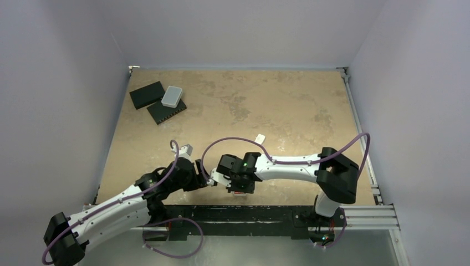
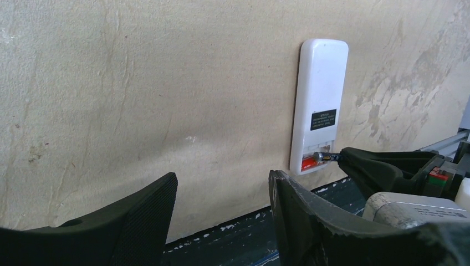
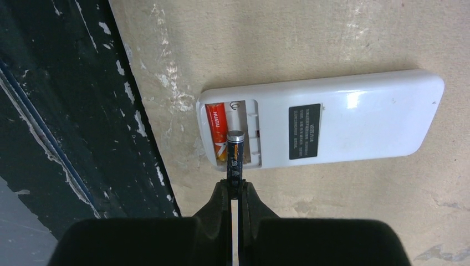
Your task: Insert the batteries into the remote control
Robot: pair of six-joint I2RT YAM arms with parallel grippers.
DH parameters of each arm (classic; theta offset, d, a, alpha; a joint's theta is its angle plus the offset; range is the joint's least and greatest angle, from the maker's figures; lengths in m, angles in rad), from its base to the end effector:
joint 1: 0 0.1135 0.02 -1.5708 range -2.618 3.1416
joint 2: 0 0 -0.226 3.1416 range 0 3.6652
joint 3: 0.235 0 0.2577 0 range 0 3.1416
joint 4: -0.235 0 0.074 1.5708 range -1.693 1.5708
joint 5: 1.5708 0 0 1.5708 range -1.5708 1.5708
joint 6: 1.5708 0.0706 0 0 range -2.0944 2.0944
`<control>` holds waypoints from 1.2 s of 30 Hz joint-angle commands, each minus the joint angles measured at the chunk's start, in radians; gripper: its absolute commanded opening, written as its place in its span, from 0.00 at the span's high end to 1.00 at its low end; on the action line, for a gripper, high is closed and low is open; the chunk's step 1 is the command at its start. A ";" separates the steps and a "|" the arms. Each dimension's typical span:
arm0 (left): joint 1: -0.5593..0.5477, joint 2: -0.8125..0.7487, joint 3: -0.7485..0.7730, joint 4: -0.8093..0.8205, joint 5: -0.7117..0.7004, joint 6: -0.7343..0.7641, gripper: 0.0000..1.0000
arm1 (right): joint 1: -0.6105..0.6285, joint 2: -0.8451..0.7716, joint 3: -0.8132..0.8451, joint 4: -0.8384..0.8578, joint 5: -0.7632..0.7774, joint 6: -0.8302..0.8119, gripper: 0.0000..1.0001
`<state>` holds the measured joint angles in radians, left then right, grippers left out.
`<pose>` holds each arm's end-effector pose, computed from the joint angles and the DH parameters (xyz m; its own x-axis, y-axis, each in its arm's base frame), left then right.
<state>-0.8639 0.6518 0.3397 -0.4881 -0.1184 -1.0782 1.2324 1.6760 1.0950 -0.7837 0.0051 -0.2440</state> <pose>0.1347 -0.1449 0.1274 -0.8386 -0.3654 -0.4041 -0.0788 0.8153 -0.5737 0.1052 0.2977 0.1093 -0.0875 -0.9764 -0.1974 -0.9935 0.1000 -0.0543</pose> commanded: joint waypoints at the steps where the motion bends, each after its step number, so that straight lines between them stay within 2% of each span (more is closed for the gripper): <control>1: 0.008 0.000 0.016 0.007 -0.004 0.019 0.38 | 0.006 0.006 0.046 0.024 -0.008 0.010 0.95; 24: 0.008 -0.018 0.009 -0.002 -0.001 0.019 0.38 | 0.006 0.011 0.062 -0.011 -0.009 0.037 0.88; 36: 0.008 -0.018 0.004 0.002 0.002 0.017 0.38 | 0.006 0.021 0.070 0.006 -0.037 0.052 0.81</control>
<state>-0.8639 0.6399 0.3397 -0.4953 -0.1177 -1.0710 1.2324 1.7096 1.1286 -0.7853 0.0013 -0.2020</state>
